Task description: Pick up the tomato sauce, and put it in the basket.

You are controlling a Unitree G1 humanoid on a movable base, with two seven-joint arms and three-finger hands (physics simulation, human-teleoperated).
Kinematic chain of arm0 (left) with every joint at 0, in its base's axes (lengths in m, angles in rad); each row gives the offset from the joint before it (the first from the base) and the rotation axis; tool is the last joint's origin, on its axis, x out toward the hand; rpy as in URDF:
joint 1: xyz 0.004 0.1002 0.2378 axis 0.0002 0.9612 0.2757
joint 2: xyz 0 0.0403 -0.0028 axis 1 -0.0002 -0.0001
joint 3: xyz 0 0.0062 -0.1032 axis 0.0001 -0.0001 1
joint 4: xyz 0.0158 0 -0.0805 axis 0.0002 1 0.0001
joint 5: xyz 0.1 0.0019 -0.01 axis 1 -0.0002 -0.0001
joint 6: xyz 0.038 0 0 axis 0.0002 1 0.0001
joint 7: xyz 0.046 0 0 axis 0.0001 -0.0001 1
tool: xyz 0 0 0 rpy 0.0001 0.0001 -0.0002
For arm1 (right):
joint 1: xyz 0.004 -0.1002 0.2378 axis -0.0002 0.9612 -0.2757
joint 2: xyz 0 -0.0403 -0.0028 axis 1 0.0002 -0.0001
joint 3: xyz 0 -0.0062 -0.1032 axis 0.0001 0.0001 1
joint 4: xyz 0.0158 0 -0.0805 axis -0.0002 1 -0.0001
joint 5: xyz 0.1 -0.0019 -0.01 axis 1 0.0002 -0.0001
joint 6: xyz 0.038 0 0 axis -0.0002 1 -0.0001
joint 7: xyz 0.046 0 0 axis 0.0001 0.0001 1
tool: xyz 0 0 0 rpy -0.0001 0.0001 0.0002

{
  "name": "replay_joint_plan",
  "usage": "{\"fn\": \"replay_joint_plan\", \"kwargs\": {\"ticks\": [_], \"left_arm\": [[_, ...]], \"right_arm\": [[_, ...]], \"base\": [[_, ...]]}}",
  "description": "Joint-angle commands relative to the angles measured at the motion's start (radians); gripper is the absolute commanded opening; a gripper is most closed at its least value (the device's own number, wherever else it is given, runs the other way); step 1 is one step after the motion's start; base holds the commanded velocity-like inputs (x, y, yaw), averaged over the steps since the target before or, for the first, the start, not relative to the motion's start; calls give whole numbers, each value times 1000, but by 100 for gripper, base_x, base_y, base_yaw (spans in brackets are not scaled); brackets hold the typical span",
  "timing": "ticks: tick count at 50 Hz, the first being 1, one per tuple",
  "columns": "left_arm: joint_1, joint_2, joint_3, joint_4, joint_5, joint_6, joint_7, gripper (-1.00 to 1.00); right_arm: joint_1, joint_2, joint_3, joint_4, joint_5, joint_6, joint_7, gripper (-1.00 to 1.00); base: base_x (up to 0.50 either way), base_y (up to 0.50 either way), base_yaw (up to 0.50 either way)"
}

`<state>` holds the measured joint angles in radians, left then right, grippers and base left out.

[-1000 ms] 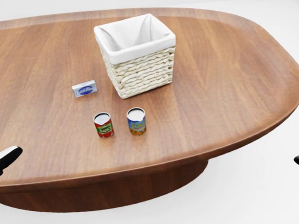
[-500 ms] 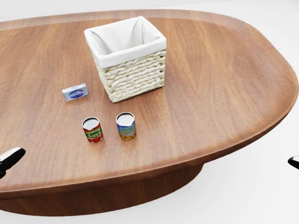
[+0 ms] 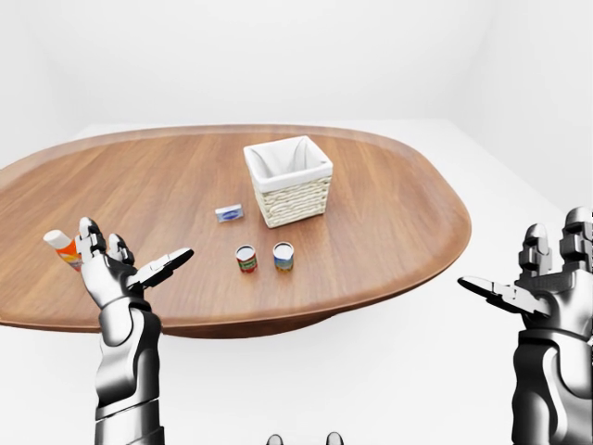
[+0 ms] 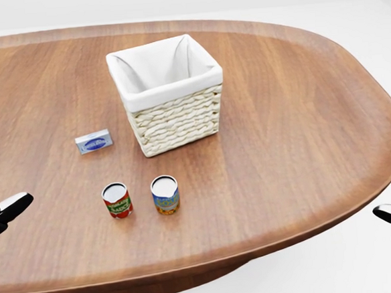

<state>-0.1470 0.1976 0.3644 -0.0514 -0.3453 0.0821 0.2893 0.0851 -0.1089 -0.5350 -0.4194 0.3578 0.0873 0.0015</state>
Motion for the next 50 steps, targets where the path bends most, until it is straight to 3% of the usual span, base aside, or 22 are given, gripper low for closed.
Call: {"fn": "replay_joint_plan", "kwargs": {"ticks": [1,24,26,29,38,50], "left_arm": [[0,0,0,6,0,-5,-2,100],[-3,0,-2,18,1,-13,-6,100],[-1,1,-3,6,-1,-3,-3,100],[-4,0,-3,20,-1,-11,-6,100],[-4,2,-4,8,-3,1,-3,100],[-5,0,-6,21,0,-10,-6,100]], "right_arm": [[-4,0,5,18,-4,0,6,100],[-3,-1,10,14,-6,0,4,100],[-4,-2,10,13,-6,0,3,100],[-4,-3,9,9,-5,0,2,100],[-5,-4,8,-2,-4,0,1,100],[-6,-2,10,4,-8,0,2,100]], "base": [[29,0,0],[28,0,0],[28,0,0],[29,0,0],[28,0,0],[28,0,0]]}}
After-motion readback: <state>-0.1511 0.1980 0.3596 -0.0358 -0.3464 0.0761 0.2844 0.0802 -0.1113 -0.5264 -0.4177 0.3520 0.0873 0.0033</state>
